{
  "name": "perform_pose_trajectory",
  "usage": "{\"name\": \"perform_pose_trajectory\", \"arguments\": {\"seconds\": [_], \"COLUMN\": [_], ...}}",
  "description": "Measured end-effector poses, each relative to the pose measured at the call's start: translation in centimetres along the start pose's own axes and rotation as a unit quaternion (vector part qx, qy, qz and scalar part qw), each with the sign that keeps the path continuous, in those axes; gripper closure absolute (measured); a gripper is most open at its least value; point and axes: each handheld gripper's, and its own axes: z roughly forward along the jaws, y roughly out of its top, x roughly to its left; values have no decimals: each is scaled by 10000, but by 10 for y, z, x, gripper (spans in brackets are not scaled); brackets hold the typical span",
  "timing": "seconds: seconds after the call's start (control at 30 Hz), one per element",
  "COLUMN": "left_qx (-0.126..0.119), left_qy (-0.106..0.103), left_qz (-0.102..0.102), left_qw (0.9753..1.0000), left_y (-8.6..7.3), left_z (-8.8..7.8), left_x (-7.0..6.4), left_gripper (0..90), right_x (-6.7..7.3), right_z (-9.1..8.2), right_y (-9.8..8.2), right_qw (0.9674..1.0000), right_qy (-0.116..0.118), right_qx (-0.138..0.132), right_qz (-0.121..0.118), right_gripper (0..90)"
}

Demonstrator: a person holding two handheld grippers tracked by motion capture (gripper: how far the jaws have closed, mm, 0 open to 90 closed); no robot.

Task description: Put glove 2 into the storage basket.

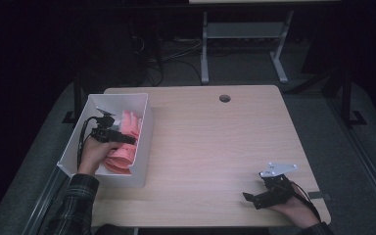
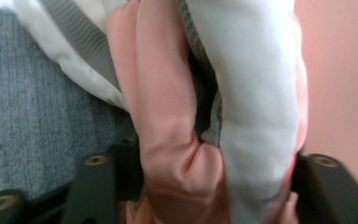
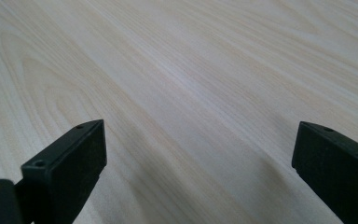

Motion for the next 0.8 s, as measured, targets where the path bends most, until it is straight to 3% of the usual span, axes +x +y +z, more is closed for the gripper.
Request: {"name": "perform_pose_trajectory", "arguments": {"seconds": [0.17, 0.3, 0.47, 0.7, 0.8], "left_qx": [-24, -7, -265, -632, -742], "left_qy": [14, 224, 304, 307, 343], "left_qz": [106, 268, 215, 373, 549], "left_qw": [9999, 9994, 9990, 9968, 9951], "left_y": [0, 0, 0, 3, 5], "left_z": [-7, -15, -28, -59, -71], "left_x": [1, -2, -2, -11, -20], "left_gripper": [307, 238, 139, 135, 135], "right_x": [0, 0, 0, 1, 1], "right_z": [-1, -1, -1, -1, 0], "right_y": [1, 1, 1, 1, 1], "right_qw": [10000, 10000, 10000, 10000, 10000], "right_qy": [-6, -10, -22, -23, -23], "right_qx": [0, -8, -21, -11, -12], "right_qz": [-17, -57, -27, -68, -60], "right_gripper": [27, 27, 27, 27, 27]}}
